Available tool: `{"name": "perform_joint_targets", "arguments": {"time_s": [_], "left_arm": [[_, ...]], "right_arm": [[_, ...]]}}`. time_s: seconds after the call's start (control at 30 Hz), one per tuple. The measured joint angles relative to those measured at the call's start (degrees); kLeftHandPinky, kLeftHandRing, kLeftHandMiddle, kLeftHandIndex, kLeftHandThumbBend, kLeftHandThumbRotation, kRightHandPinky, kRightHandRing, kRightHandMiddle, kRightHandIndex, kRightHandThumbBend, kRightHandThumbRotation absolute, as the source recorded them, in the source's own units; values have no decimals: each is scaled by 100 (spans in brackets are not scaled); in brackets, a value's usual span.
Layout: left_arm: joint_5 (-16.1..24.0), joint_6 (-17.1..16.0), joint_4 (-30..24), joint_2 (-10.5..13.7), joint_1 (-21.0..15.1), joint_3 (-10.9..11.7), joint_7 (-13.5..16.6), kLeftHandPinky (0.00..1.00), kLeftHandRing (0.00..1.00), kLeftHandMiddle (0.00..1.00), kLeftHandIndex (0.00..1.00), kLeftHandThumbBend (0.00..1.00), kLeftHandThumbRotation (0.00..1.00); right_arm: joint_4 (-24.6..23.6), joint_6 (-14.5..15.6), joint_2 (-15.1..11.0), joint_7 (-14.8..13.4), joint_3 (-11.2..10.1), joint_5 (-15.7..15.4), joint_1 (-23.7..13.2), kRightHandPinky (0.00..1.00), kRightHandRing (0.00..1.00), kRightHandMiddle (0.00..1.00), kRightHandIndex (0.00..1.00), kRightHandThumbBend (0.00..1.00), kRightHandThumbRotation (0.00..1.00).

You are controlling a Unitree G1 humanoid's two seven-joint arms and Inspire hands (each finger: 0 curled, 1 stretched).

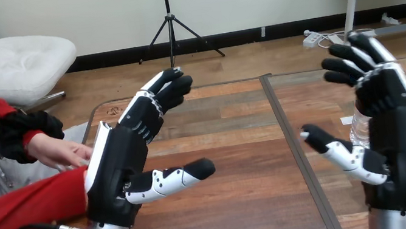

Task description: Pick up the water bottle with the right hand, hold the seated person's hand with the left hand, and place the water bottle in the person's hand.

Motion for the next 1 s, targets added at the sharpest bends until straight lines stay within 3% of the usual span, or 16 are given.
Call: {"name": "perform_joint_targets", "arguments": {"time_s": [0.57,1.0], "left_arm": [[-200,-1,1,-68,-1,201,-142,86,83,81,82,100,33],[-204,0,2,-112,-2,257,-219,84,82,81,81,100,33]], "right_arm": [[-2,-449,14,-289,-476,-230,-7,65,70,73,77,100,44],[-1,-515,7,-555,-928,-315,-33,64,70,72,76,100,45]]}}
